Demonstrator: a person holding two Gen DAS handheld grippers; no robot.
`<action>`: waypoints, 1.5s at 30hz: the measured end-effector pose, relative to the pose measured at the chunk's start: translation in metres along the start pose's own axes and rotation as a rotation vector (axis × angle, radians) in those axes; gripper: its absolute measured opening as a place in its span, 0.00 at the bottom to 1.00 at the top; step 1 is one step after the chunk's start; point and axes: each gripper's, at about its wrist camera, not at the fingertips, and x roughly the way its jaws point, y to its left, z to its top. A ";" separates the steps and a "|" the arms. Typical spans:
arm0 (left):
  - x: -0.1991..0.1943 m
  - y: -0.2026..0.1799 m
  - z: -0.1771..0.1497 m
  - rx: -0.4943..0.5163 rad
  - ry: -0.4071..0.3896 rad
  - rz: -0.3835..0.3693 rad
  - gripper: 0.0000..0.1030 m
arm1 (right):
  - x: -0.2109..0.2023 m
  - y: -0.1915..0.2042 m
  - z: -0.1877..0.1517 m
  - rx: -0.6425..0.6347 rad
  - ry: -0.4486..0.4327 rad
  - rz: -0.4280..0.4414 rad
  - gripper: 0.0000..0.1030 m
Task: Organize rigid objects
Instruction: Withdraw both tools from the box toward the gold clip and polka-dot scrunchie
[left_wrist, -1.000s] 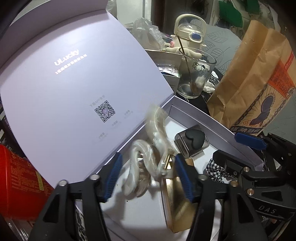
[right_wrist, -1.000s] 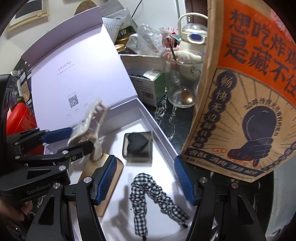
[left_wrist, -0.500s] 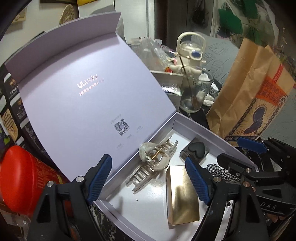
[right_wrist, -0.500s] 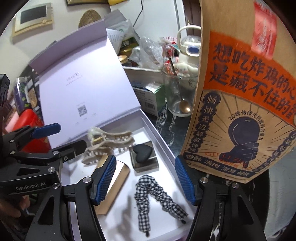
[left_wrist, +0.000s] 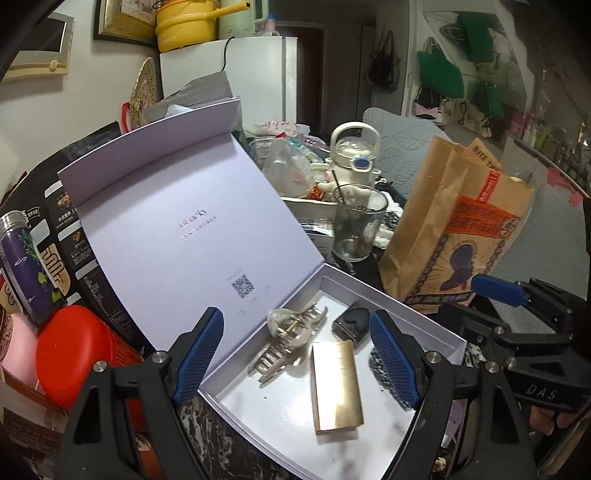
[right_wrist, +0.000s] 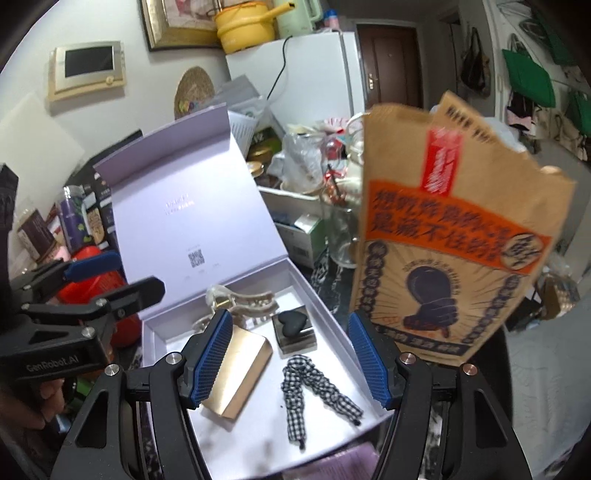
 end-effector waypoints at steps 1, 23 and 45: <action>-0.001 -0.002 -0.001 0.003 -0.001 -0.010 0.79 | -0.006 -0.002 0.000 0.001 -0.009 -0.010 0.64; -0.059 -0.064 -0.050 0.037 -0.023 -0.130 0.79 | -0.097 -0.035 -0.074 0.090 -0.021 -0.138 0.68; -0.054 -0.111 -0.118 0.101 0.109 -0.293 0.79 | -0.123 -0.042 -0.154 0.121 -0.008 -0.092 0.69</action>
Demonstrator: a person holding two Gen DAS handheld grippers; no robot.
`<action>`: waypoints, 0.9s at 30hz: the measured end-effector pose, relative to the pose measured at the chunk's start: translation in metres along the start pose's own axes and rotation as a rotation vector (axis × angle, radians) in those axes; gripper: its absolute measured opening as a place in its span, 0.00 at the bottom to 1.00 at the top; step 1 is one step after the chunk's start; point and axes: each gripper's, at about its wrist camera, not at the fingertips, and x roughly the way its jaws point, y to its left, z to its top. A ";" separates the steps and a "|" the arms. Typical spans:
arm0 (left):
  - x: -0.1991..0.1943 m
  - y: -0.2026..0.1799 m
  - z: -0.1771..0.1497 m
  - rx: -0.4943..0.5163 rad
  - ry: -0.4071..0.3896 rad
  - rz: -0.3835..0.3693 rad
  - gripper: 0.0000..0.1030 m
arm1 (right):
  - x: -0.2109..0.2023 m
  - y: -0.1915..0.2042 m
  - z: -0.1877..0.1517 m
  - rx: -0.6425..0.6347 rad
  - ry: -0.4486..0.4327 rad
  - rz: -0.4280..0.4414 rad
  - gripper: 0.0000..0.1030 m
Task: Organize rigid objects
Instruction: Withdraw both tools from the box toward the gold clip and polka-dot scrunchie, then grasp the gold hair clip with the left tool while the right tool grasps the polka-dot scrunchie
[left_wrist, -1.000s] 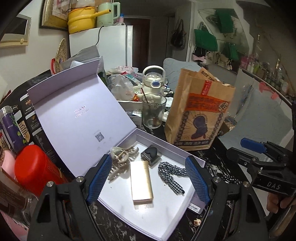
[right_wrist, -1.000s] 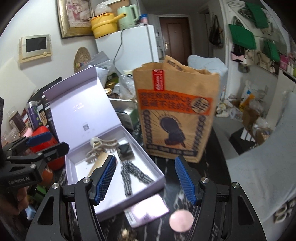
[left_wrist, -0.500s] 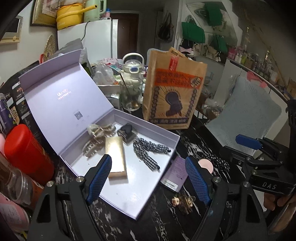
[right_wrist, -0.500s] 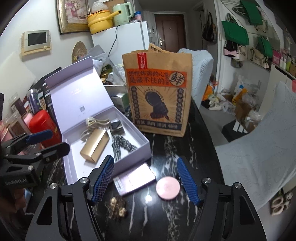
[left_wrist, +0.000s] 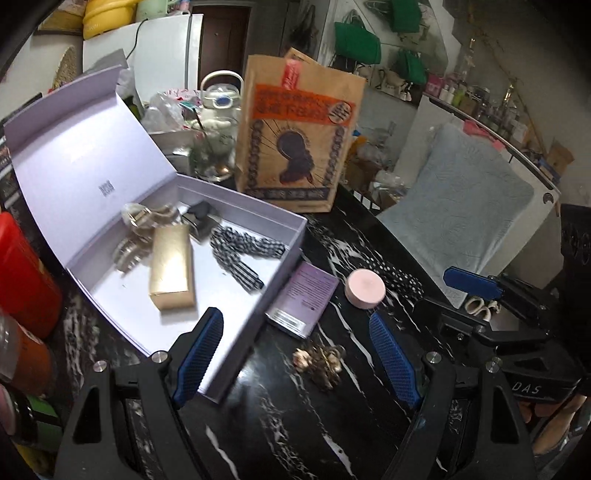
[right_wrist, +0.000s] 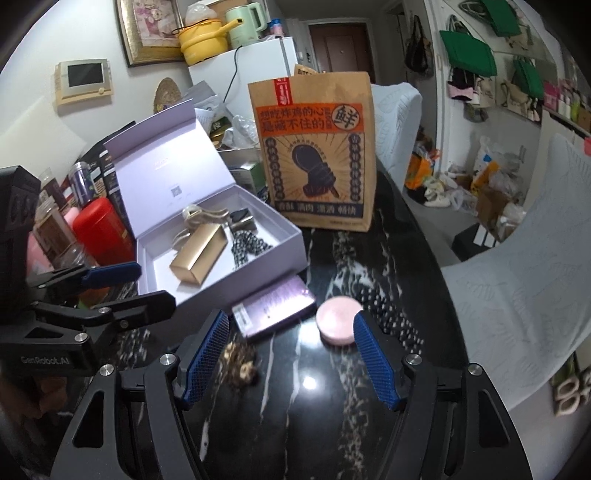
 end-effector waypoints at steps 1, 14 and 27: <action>0.001 -0.001 -0.002 0.000 0.003 -0.003 0.79 | -0.001 -0.002 -0.004 0.005 0.000 -0.003 0.69; 0.024 -0.023 -0.026 0.018 0.069 -0.089 0.79 | -0.012 -0.029 -0.040 0.077 -0.006 -0.036 0.69; 0.061 -0.026 -0.043 0.003 0.151 -0.089 0.79 | 0.009 -0.048 -0.058 0.118 0.050 -0.044 0.69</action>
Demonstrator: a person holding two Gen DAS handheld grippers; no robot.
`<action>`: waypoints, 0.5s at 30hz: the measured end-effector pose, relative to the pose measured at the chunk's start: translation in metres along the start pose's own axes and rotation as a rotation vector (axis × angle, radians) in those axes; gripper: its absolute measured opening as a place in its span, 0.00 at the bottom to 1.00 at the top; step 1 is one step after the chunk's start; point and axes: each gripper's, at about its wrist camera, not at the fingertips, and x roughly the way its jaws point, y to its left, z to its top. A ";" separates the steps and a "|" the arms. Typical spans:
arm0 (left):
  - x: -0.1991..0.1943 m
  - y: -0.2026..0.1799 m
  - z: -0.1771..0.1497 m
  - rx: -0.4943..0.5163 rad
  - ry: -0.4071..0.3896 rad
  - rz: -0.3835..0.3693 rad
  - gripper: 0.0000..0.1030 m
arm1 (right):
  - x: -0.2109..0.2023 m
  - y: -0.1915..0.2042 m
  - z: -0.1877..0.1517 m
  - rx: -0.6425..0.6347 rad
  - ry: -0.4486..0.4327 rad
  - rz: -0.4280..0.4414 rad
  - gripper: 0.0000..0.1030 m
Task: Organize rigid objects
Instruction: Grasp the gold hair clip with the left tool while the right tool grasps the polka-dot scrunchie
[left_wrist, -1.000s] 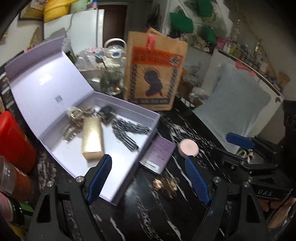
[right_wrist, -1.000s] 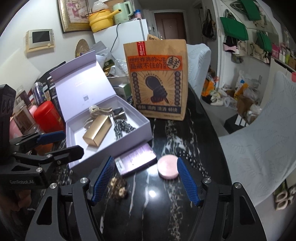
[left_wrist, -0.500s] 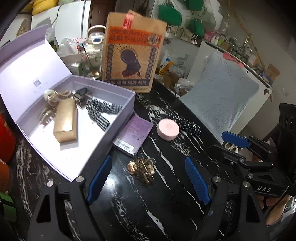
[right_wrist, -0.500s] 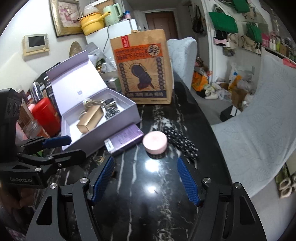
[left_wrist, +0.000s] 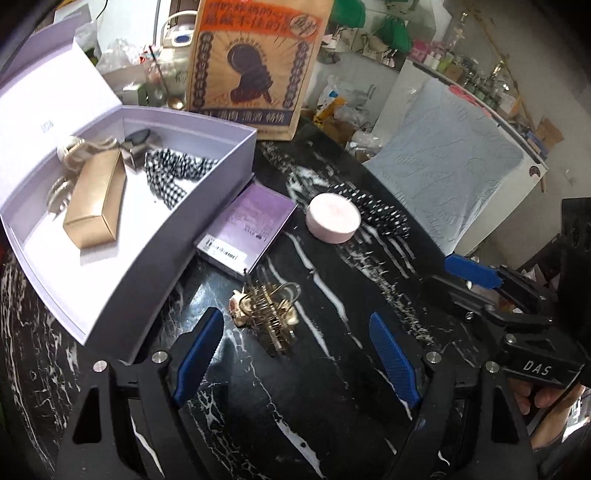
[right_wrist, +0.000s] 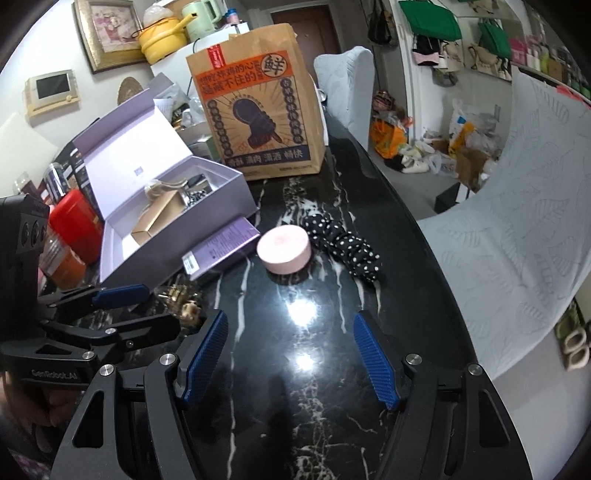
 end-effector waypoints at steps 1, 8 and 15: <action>0.004 0.000 0.000 0.002 0.009 0.007 0.79 | 0.002 -0.001 0.000 0.000 0.002 -0.002 0.69; 0.020 0.005 -0.002 -0.011 0.036 0.010 0.79 | 0.017 -0.005 0.002 -0.001 0.017 -0.005 0.69; 0.029 0.009 0.000 -0.017 0.046 0.024 0.74 | 0.023 -0.012 0.014 -0.025 -0.007 -0.047 0.69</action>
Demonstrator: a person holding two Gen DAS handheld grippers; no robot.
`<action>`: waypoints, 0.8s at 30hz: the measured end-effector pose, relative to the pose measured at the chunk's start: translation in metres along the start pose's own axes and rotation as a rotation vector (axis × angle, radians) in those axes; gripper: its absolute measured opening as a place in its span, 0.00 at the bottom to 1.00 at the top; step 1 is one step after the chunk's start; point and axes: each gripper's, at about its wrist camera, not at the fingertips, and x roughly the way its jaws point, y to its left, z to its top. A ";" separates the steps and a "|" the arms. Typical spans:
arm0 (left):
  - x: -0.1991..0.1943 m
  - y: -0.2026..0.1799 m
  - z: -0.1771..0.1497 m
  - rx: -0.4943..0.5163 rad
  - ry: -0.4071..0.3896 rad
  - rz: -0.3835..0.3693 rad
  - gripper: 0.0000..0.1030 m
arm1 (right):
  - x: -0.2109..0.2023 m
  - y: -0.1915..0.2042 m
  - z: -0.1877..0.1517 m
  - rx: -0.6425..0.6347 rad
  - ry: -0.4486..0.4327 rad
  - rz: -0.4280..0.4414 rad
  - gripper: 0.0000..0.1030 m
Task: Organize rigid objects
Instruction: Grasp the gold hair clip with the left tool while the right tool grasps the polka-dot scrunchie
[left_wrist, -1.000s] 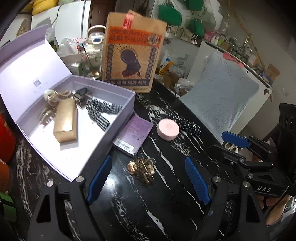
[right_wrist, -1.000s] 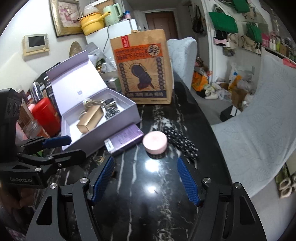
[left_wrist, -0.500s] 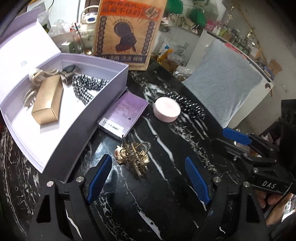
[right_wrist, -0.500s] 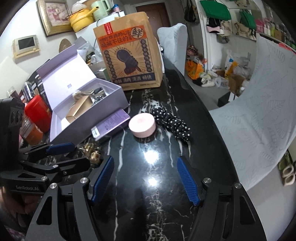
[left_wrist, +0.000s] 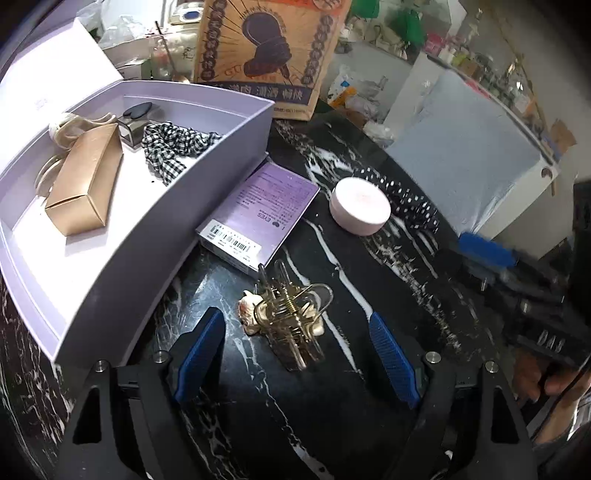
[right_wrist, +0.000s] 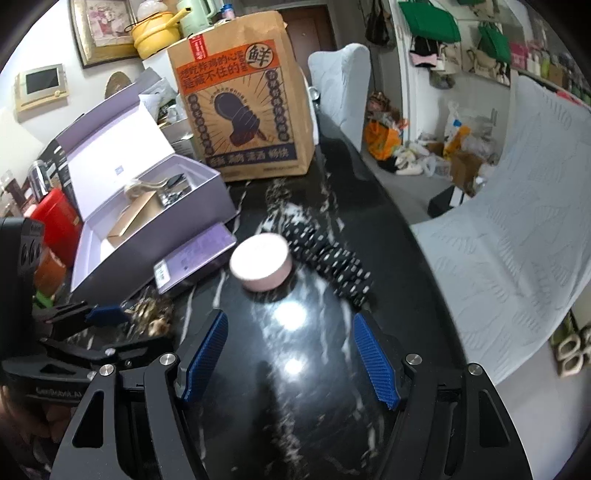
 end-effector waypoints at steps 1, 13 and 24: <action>0.002 -0.001 0.001 0.010 0.005 0.022 0.73 | 0.001 -0.002 0.002 -0.007 -0.005 -0.014 0.69; 0.005 -0.011 0.003 0.097 -0.008 0.123 0.46 | 0.042 -0.023 0.032 -0.076 0.049 -0.107 0.57; -0.005 -0.004 -0.009 0.060 -0.007 0.117 0.46 | 0.048 -0.014 0.020 -0.099 0.104 -0.069 0.17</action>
